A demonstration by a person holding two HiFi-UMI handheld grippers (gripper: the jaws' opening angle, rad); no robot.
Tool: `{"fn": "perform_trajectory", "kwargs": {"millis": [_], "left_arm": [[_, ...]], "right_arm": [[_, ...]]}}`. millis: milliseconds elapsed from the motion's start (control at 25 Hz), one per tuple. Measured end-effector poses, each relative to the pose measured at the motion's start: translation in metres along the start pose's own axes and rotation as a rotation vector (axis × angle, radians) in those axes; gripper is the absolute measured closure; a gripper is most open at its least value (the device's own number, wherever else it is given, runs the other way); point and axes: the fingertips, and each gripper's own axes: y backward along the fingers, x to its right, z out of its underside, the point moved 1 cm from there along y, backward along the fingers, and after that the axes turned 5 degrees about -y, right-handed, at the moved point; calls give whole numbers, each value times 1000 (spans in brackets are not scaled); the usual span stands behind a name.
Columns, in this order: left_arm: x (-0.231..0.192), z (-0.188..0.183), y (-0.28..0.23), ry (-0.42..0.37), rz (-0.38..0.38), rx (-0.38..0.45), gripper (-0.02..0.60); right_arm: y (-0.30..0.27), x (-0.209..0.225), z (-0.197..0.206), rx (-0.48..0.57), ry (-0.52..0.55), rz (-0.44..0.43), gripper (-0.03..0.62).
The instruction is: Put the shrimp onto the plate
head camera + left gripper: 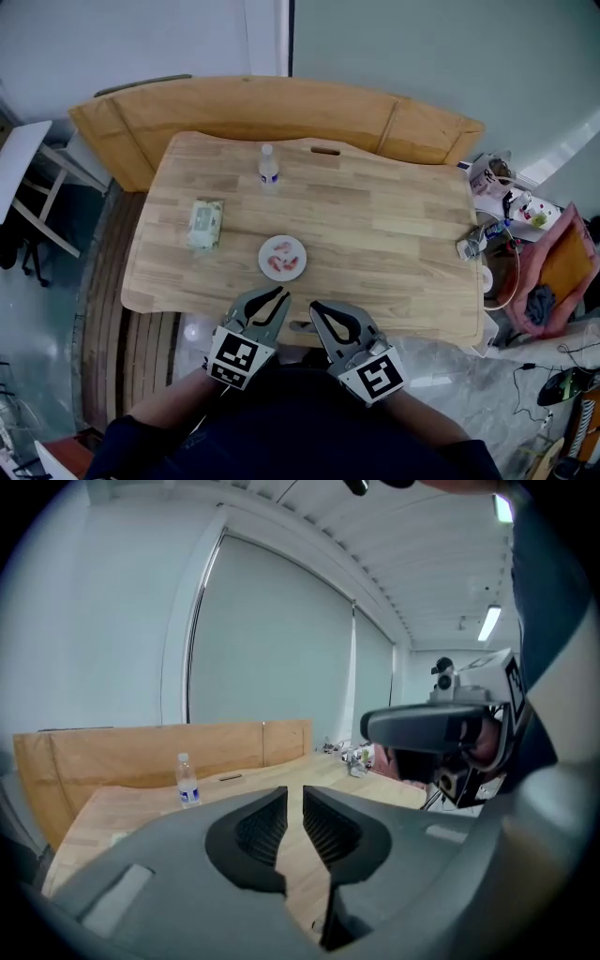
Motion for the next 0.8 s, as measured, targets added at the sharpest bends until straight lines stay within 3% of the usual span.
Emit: {"fn": "perform_trajectory", "kwargs": {"millis": [400, 800], "left_arm": [[9, -30, 34, 69, -17, 103, 561], [15, -28, 38, 67, -2, 118, 575]], "right_arm": [[-10, -1, 17, -49, -54, 29, 585], [-21, -9, 26, -66, -62, 12, 585]]}}
